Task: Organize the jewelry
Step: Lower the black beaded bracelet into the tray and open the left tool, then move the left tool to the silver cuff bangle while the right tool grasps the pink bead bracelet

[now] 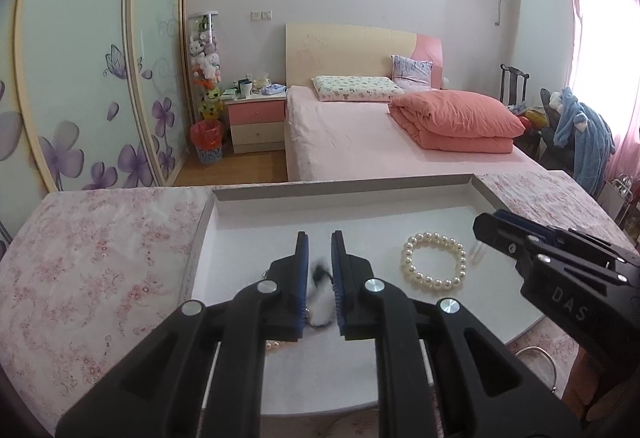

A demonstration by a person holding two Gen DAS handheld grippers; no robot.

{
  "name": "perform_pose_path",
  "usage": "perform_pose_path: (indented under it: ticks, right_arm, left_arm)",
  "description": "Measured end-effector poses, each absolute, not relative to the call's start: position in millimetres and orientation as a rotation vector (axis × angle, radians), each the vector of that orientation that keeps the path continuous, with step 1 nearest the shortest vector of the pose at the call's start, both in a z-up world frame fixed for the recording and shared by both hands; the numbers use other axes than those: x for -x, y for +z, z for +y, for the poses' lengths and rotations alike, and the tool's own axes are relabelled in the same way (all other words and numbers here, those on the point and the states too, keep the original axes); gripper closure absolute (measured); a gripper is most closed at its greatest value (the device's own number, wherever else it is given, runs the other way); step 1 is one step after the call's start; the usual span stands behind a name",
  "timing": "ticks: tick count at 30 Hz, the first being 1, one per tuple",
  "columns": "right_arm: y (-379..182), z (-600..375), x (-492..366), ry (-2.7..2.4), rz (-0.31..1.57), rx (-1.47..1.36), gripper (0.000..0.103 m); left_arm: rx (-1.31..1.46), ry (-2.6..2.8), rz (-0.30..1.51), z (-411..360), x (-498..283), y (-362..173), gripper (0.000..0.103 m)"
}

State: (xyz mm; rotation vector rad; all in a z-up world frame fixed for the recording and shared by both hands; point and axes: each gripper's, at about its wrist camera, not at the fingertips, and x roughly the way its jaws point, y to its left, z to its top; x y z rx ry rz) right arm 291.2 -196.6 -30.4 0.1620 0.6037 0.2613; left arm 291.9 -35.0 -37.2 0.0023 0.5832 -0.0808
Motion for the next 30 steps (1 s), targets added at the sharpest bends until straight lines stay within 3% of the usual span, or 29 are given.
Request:
perform_pose_path:
  ticks: [15, 24, 30]
  right_arm:
    - [-13, -225, -254, 0.223, 0.575, -0.178, 0.067]
    - [-38, -244, -218, 0.216, 0.706, -0.153, 0.066]
    - [-64, -248, -196, 0.205, 0.825, -0.099, 0.055]
  left_arm:
    - [0.067, -0.023, 0.537, 11, -248, -8, 0.071]
    - [0.043, -0.048, 0.604, 23, -199, -25, 0.053]
    - [0.042, -0.075, 0.671, 29, -181, -45, 0.046]
